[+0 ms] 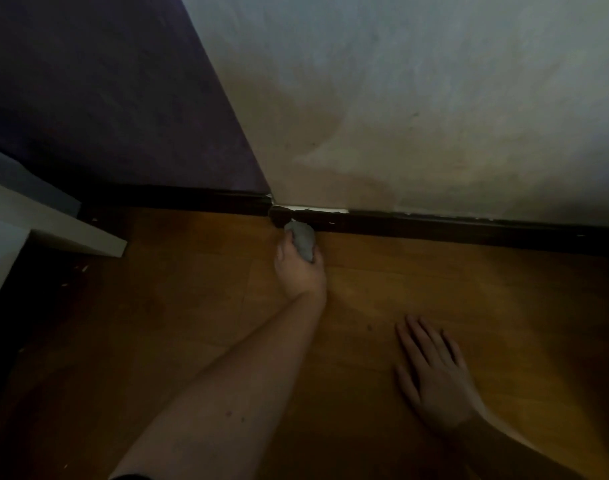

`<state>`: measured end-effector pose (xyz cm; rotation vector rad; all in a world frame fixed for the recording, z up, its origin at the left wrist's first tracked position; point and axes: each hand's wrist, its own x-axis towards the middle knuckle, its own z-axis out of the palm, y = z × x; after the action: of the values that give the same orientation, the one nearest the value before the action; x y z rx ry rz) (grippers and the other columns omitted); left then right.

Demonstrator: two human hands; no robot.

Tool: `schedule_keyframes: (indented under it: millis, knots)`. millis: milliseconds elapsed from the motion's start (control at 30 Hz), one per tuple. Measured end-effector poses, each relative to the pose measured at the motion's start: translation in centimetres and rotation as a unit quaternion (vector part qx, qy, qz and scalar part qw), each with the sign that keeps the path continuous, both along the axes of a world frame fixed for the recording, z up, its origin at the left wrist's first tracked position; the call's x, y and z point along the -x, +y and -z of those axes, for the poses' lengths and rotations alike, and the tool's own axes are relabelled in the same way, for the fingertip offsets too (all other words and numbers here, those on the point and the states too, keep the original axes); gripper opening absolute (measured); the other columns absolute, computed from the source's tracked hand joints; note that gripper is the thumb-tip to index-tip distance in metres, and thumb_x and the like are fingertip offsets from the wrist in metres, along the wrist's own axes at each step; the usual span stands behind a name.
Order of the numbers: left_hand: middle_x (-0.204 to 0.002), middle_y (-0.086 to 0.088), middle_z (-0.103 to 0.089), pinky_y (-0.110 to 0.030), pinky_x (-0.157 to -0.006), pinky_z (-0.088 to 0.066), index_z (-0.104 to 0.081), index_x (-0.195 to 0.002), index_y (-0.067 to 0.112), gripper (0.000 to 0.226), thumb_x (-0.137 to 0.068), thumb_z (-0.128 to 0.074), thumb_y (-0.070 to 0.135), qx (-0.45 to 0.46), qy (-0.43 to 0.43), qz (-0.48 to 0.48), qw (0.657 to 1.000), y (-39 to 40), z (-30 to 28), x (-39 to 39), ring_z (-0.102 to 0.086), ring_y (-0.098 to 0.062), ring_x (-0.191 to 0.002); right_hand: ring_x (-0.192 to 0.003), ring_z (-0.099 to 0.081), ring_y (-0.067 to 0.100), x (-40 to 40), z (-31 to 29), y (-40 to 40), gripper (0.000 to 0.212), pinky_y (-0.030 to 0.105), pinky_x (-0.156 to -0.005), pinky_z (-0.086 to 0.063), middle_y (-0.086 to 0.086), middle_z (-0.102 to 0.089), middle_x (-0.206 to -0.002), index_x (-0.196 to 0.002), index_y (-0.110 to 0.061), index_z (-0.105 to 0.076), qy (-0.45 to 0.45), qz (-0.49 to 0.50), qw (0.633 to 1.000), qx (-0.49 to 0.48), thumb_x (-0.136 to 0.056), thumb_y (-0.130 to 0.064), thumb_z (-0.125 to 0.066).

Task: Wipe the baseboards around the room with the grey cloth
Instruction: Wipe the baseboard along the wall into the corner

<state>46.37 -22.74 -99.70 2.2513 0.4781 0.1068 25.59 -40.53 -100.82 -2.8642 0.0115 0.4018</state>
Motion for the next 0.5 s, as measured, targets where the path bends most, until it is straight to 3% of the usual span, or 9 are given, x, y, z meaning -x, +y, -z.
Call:
schedule_keyframes:
  millis: [233, 500]
  knots:
    - [-0.137, -0.015, -0.051, -0.038, -0.112, -0.033, -0.043, -0.146, 0.007, 0.068, -0.084, -0.071, 0.015, 0.002, 0.025, 0.023, 0.999, -3.1, -0.3, 1.8, -0.045, -0.031, -0.130, -0.147, -0.025, 0.019, 0.5, 0.5, -0.4, 0.066, 0.046, -0.116, -0.020, 0.003, -0.033, -0.158, -0.152, -0.019, -0.037, -0.017, -0.004, 1.000, -0.002, -0.101, -0.055, -0.017]
    - [-0.141, -0.011, -0.051, -0.030, -0.110, -0.031, -0.045, -0.145, 0.011, 0.064, -0.086, -0.068, 0.017, 0.001, 0.051, 0.224, 0.973, -8.5, -0.5, 4.2, -0.044, -0.027, -0.130, -0.147, -0.024, 0.018, 0.1, 0.8, -0.4, 0.065, 0.045, -0.117, -0.019, 0.002, -0.031, -0.159, -0.153, -0.019, -0.035, -0.019, 0.000, 1.000, -0.012, -0.101, -0.053, -0.018]
